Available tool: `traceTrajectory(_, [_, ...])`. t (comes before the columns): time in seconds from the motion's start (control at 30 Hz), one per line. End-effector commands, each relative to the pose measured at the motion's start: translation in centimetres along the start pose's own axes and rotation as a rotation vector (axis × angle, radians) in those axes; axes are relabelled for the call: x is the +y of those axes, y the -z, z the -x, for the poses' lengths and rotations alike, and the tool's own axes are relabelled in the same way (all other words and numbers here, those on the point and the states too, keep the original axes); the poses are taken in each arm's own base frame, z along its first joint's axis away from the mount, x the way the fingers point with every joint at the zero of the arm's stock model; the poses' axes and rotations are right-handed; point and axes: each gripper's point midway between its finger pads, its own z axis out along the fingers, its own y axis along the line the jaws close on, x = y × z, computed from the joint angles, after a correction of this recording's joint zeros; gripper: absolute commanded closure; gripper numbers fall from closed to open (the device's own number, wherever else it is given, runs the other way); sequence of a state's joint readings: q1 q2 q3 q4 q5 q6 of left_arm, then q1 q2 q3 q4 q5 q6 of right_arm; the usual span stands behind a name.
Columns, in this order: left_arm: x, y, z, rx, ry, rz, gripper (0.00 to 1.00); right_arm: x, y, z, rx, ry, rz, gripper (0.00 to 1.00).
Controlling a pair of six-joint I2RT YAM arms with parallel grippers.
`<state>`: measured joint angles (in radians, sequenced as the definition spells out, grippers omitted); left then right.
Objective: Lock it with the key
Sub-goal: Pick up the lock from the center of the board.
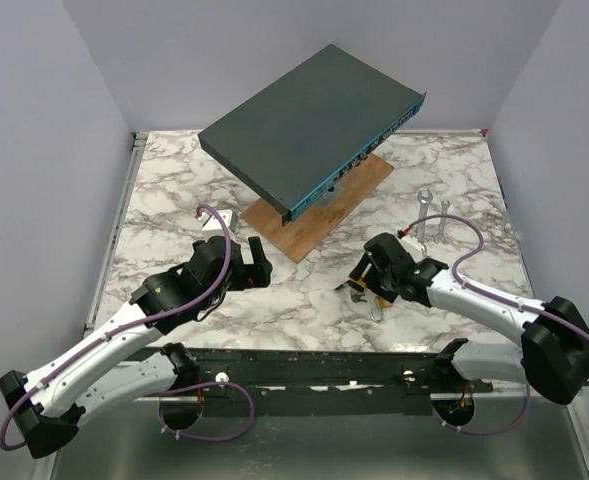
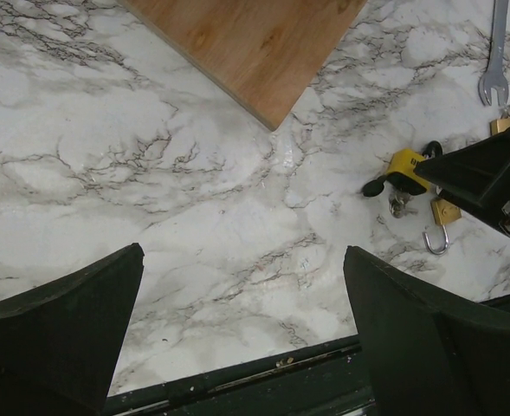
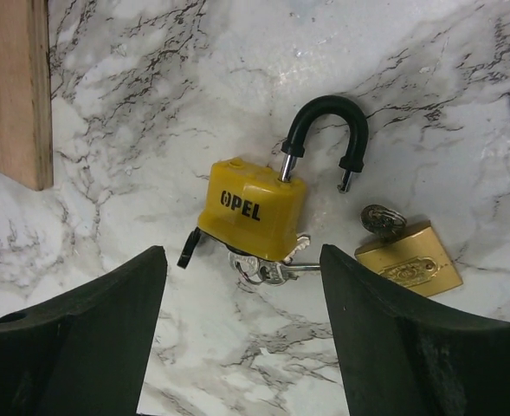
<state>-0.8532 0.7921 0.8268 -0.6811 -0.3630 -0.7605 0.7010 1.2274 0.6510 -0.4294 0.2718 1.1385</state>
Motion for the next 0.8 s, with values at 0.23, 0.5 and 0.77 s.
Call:
traceTrajectory(0.23, [-0.7,0.9,0.9,-0.009,0.000,-0.026,0.02,-0.4,-1.2,1.1,-0.102,-0.188,-0.007,0.31])
traceTrajectory(0.5, [-0.8,1.0,1.0,-0.009,0.002,-0.027,0.01,-1.5,-2.2,0.7,-0.111,-0.201,-0.035,0.36])
traceTrajectory(0.77, [-0.8,0.8,0.9,-0.001,0.004,-0.022,0.02,-0.4,-3.3,0.4,-0.093,-0.177,-0.021,0.45])
